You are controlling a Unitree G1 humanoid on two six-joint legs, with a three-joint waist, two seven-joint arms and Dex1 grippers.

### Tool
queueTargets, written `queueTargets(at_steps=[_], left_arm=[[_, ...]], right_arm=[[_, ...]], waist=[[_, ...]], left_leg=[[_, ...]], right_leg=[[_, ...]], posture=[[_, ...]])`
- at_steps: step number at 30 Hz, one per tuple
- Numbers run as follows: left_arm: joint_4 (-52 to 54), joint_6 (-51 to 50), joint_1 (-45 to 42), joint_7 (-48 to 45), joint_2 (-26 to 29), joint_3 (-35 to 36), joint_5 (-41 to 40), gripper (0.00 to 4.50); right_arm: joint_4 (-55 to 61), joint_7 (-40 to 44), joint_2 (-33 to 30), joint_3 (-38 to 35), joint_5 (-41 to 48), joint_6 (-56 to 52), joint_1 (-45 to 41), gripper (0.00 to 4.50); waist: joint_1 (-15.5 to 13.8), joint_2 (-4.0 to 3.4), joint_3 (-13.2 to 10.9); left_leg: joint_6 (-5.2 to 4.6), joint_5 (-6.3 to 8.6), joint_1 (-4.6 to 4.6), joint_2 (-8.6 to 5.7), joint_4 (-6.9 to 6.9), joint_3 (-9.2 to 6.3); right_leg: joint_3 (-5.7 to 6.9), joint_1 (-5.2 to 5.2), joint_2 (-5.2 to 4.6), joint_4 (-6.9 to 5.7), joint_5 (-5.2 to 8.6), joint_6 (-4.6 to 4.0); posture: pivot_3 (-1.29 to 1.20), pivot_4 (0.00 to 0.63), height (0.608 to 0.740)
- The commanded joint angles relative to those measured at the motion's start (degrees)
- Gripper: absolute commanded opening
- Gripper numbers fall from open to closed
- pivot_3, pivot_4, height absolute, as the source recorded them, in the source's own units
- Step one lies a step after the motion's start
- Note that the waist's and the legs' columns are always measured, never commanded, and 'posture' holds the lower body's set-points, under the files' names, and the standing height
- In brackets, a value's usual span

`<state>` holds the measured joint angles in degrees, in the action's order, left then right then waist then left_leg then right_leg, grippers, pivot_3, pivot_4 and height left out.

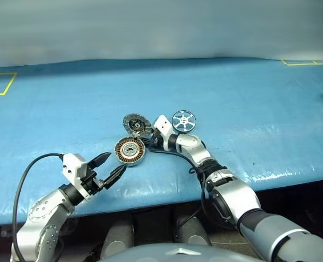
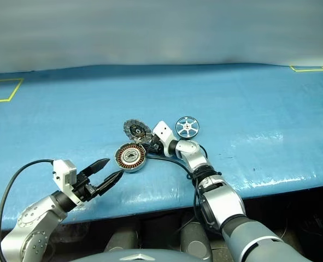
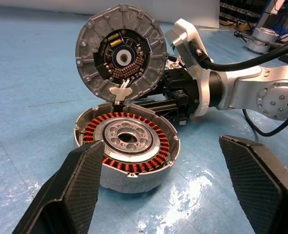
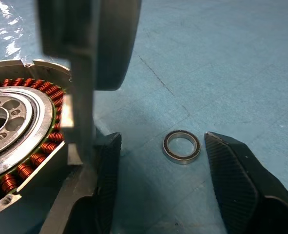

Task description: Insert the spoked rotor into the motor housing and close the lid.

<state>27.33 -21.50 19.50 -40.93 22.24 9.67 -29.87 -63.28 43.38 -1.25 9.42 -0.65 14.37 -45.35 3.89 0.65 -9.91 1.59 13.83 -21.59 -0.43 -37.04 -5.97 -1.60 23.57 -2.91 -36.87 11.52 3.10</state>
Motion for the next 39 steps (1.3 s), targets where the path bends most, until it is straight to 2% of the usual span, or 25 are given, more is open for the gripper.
queueTargets(at_steps=[1, 2, 5, 7, 9, 18, 23, 27, 31, 39], left_arm=[[0.6, 1.5, 0.4, 0.9, 0.0, -0.3, 0.4, 4.14], [0.5, 1.6, 0.4, 1.2, 0.0, -0.5, 0.6, 4.14], [0.5, 1.9, 0.5, 1.5, 0.0, -1.0, 0.9, 4.14], [0.3, 2.1, 0.5, 1.6, 0.0, -1.3, 1.0, 4.14], [0.1, 2.3, 0.4, 1.9, 0.1, -1.6, 1.1, 4.14], [-0.4, 2.7, 0.4, 2.4, 0.2, -2.1, 1.4, 4.14], [-0.3, 2.7, -0.1, 2.2, 0.1, -2.2, 1.5, 4.14], [0.1, 2.2, -1.0, 1.8, 0.3, -1.8, 0.6, 4.14], [-0.3, 2.3, -2.0, 1.0, 0.9, -1.5, 0.3, 4.14], [-1.1, 2.7, -2.4, -0.3, 3.3, 0.4, -0.1, 4.14]], right_arm=[[0.4, -0.1, 0.5, -0.7, -0.2, 0.7, -1.0, 1.94], [0.4, 0.0, 0.5, -0.7, -0.2, 0.5, -0.9, 1.94], [0.3, -1.1, 0.4, -0.8, -0.7, 0.3, -0.9, 1.35], [0.4, -1.3, 0.4, -0.9, -0.8, 0.4, -0.8, 0.74], [0.5, -1.4, 0.4, -1.0, -0.9, 0.4, -0.8, 0.65], [1.9, -2.6, -1.0, -1.9, -0.8, 0.4, -0.4, 0.65], [6.6, -3.0, -3.5, -2.4, -0.6, -0.3, 1.3, 0.65], [14.8, -0.2, -6.9, -2.0, 0.2, -4.5, 5.1, 0.65], [28.8, 5.6, -10.9, -0.4, 1.9, -13.1, 11.7, 0.65], [48.4, 9.1, -16.3, 2.1, 3.1, -25.2, 19.5, 0.65]], waist=[[0.0, 0.0, 0.0], [0.0, 0.0, 0.0], [0.0, 0.0, 0.0], [0.0, 0.0, 0.0], [0.0, -0.01, 0.0], [0.0, -0.01, 0.0], [-0.1, -0.02, 0.0], [-0.2, -0.02, 0.0], [-0.4, -0.02, 0.0], [-0.2, -0.02, 0.0]], left_leg=[[0.0, 0.0, 0.0, 0.0, 0.0, 0.0], [0.0, 0.0, 0.0, 0.0, 0.01, 0.0], [0.0, 0.0, 0.0, 0.0, 0.02, 0.0], [0.0, 0.0, 0.0, 0.0, 0.01, 0.0], [0.0, 0.0, 0.0, 0.0, 0.01, 0.0], [0.0, 0.0, -0.01, 0.0, 0.02, 0.0], [0.0, 0.0, -0.02, 0.0, 0.05, 0.0], [0.0, 0.0, -0.05, 0.0, 0.05, 0.0], [0.0, 0.0, -0.06, 0.0, 0.06, -0.01], [0.0, 0.0, -0.06, 0.03, 0.06, 0.03]], right_leg=[[0.0, 0.0, 0.0, 0.0, 0.0, 0.0], [0.0, 0.0, 0.0, 0.0, 0.0, 0.0], [0.0, 0.01, 0.0, 0.0, 0.0, -0.01], [0.0, 0.01, 0.0, 0.0, 0.01, -0.01], [0.0, 0.01, 0.0, 0.0, 0.01, -0.01], [0.0, 0.02, 0.0, 0.01, 0.01, -0.01], [0.0, 0.04, 0.0, 0.02, 0.02, -0.01], [0.0, 0.03, 0.0, 0.04, 0.02, -0.01], [0.0, 0.03, 0.0, 0.05, 0.02, 0.0], [0.01, 0.08, -0.01, 0.04, 0.04, 0.0]], posture=[[0.0, 0.15, 0.74], [0.0, 0.15, 0.74], [0.0, 0.15, 0.74], [0.0, 0.15, 0.74], [0.0, 0.15, 0.74], [0.0, 0.15, 0.74], [0.0, 0.15, 0.74], [0.0, 0.15, 0.74], [0.0, 0.15, 0.74], [0.0, 0.15, 0.74]])
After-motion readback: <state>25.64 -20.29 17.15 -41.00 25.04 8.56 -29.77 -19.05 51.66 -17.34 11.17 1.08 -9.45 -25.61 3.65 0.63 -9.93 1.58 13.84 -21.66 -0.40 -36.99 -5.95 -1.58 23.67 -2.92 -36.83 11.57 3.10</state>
